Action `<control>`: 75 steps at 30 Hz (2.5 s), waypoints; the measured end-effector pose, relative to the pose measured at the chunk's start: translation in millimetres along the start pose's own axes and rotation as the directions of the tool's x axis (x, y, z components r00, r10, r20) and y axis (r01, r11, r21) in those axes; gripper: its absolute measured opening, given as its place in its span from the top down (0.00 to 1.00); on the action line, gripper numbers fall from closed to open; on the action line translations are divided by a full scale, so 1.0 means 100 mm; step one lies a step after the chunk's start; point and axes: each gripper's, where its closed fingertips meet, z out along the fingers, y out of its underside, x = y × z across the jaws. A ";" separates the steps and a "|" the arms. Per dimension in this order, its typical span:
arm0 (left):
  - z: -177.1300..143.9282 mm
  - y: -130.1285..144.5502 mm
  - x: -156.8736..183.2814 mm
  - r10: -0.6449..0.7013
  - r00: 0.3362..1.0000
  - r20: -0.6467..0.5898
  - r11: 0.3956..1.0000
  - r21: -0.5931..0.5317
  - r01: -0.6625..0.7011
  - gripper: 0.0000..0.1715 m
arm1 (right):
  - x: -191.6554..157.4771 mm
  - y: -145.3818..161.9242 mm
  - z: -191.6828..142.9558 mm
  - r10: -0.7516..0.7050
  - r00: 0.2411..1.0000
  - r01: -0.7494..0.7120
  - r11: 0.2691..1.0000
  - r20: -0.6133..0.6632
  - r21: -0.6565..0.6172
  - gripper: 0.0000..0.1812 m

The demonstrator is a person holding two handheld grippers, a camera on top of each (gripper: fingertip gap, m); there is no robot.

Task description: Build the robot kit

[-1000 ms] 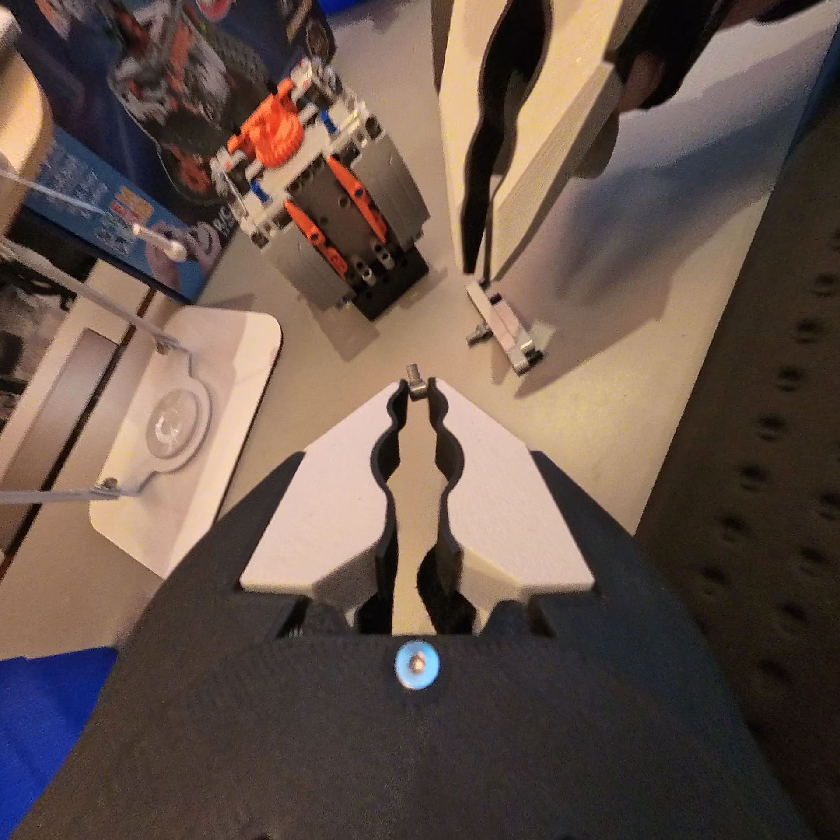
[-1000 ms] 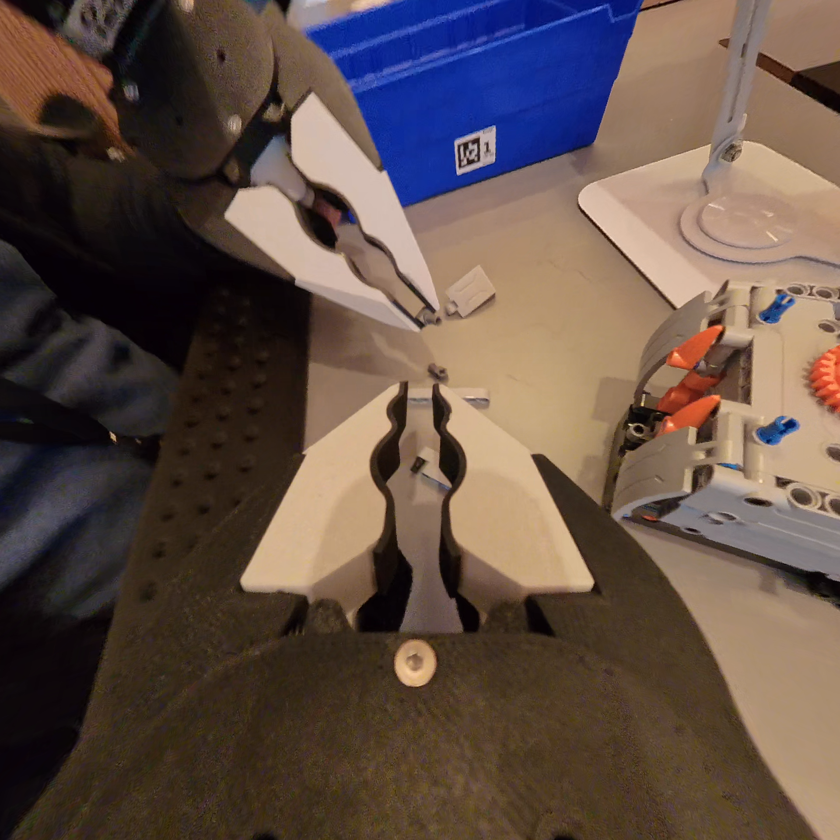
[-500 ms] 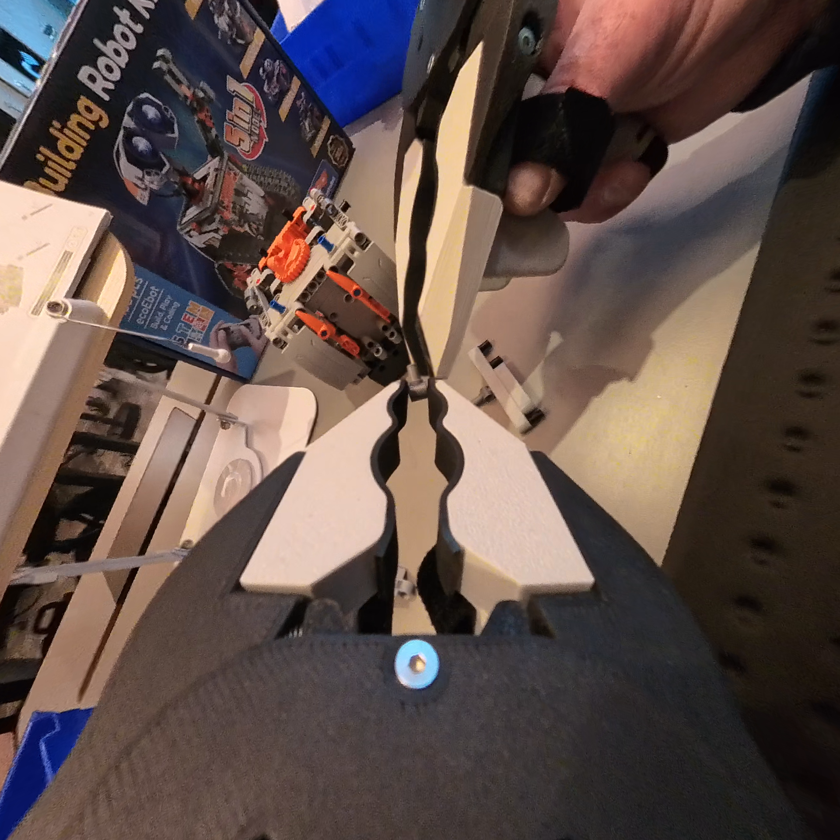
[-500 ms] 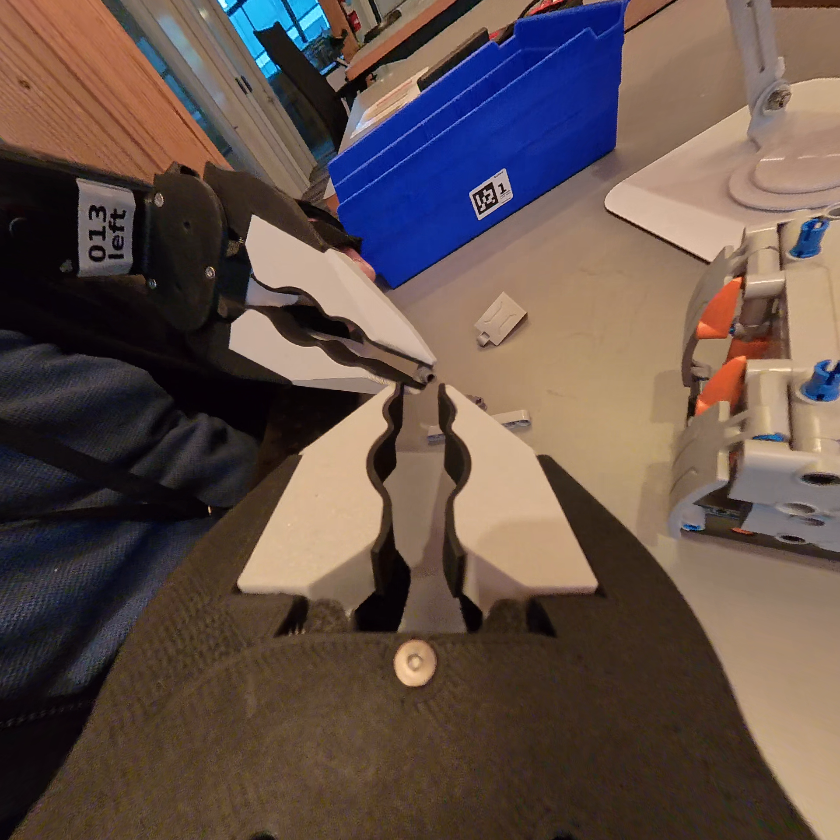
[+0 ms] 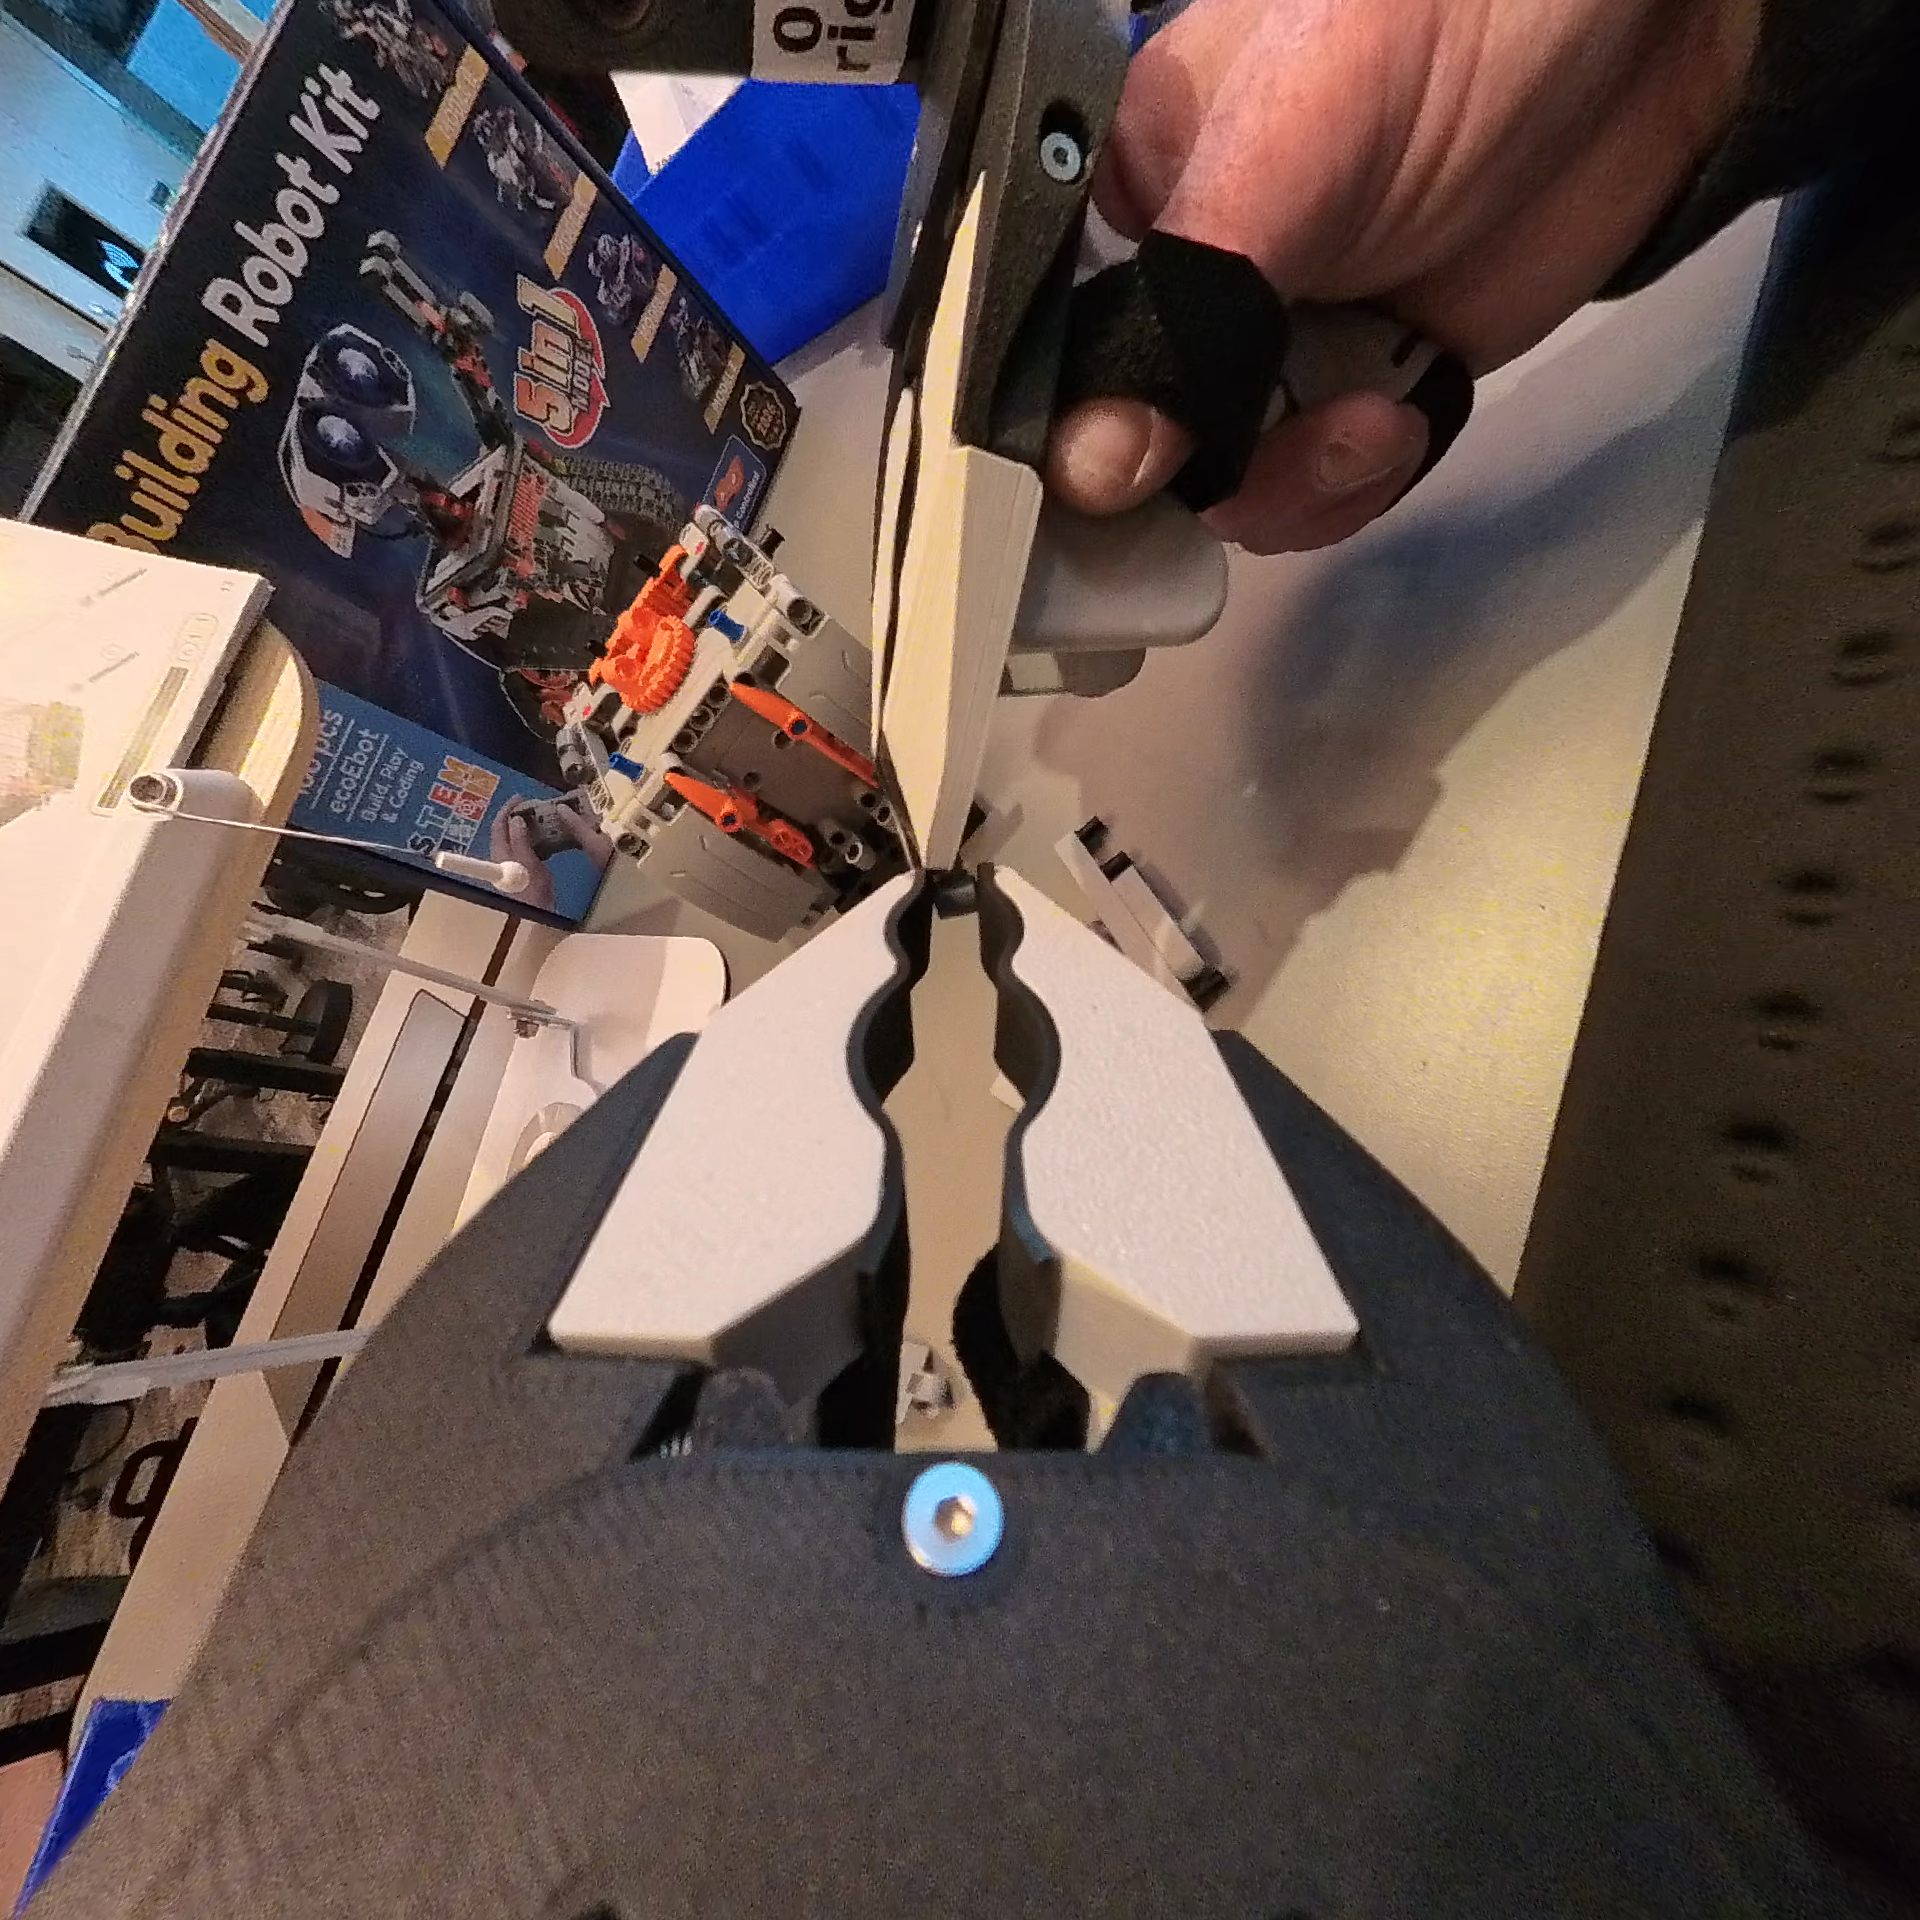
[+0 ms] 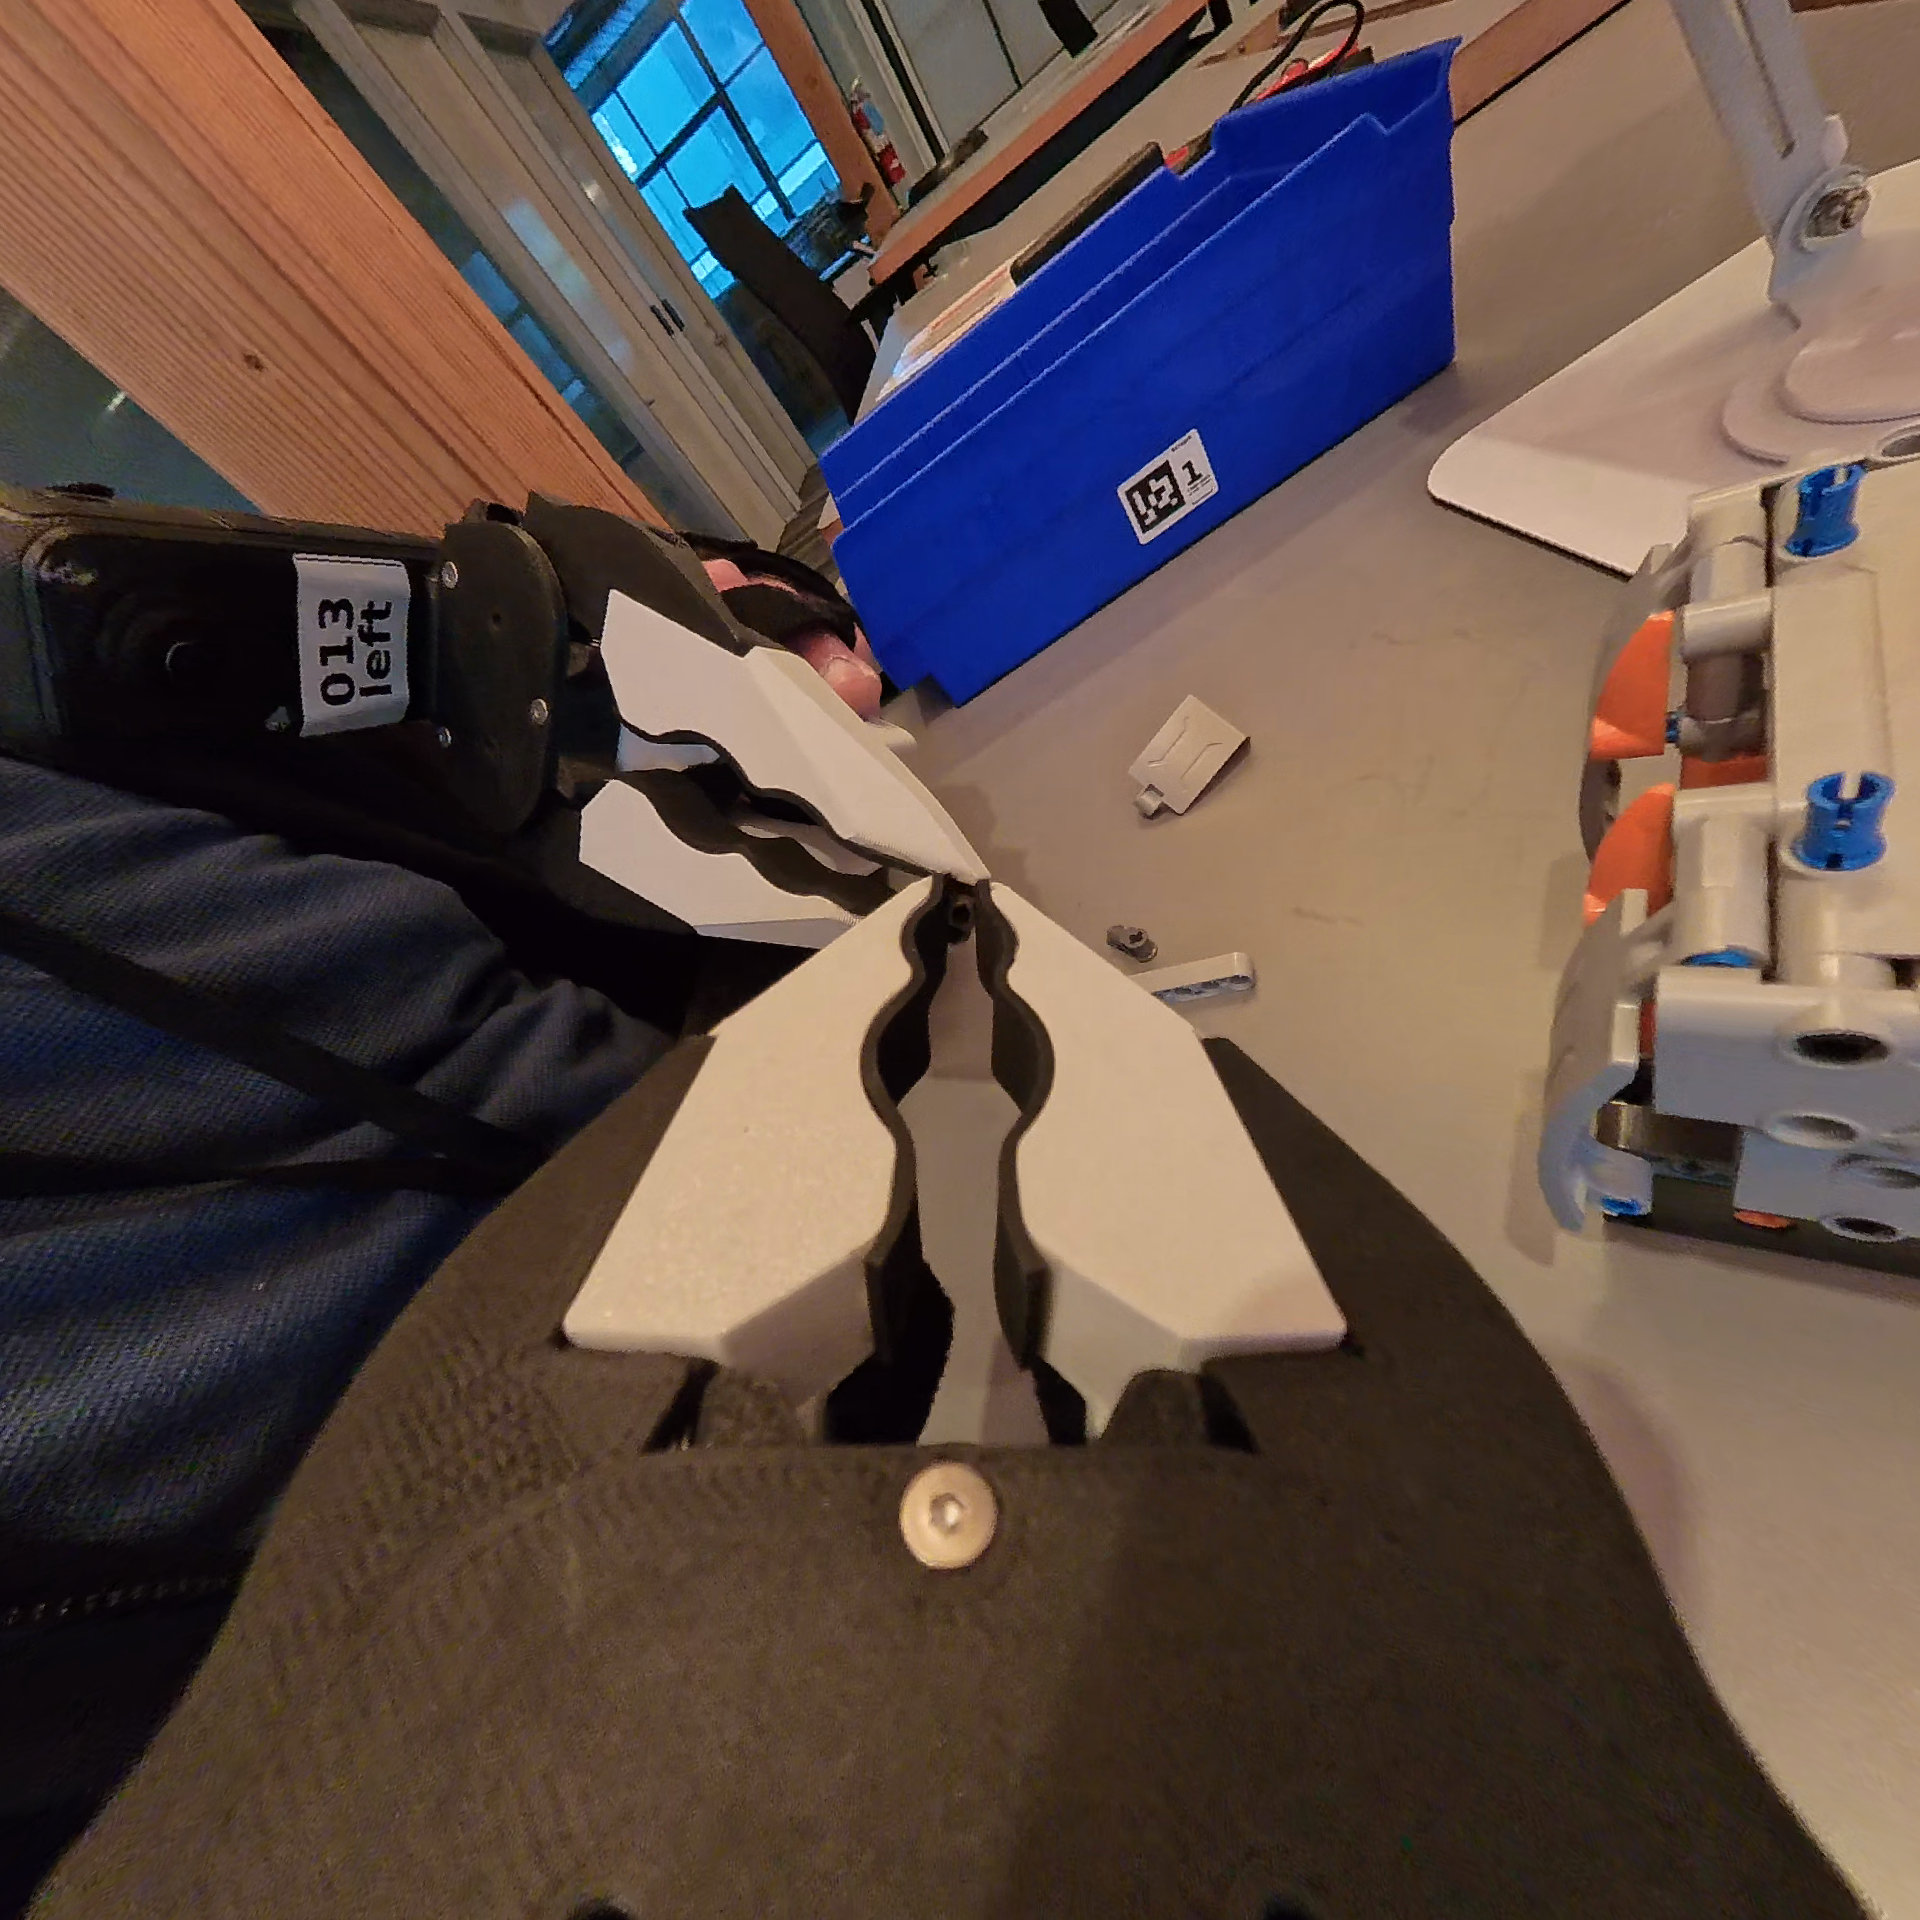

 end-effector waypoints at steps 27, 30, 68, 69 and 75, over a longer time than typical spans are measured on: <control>0.12 0.22 0.26 -0.079 0.966 -0.246 0.996 -0.070 0.064 0.91 | 0.19 0.31 -0.25 -0.088 0.986 0.048 0.966 -0.144 -0.256 1.00; 0.16 0.30 0.36 -0.082 0.954 -0.290 0.992 -0.113 0.051 0.91 | 0.20 0.48 -0.25 -0.126 0.980 0.063 0.931 -0.156 -0.360 1.00; 0.15 0.33 0.99 -0.155 0.820 -0.551 0.973 -0.230 0.029 0.88 | 0.13 0.93 -0.22 -0.289 0.954 0.188 0.788 -0.082 -0.587 0.95; 0.17 0.34 0.99 -0.162 0.824 -0.542 0.969 -0.245 0.030 0.89 | 0.13 0.94 -0.21 -0.291 0.954 0.190 0.784 -0.078 -0.591 0.95; 0.22 0.30 1.01 -0.209 0.829 -0.520 0.961 -0.268 0.074 1.00 | 0.10 0.95 -0.20 -0.303 0.951 0.210 0.778 -0.061 -0.592 0.96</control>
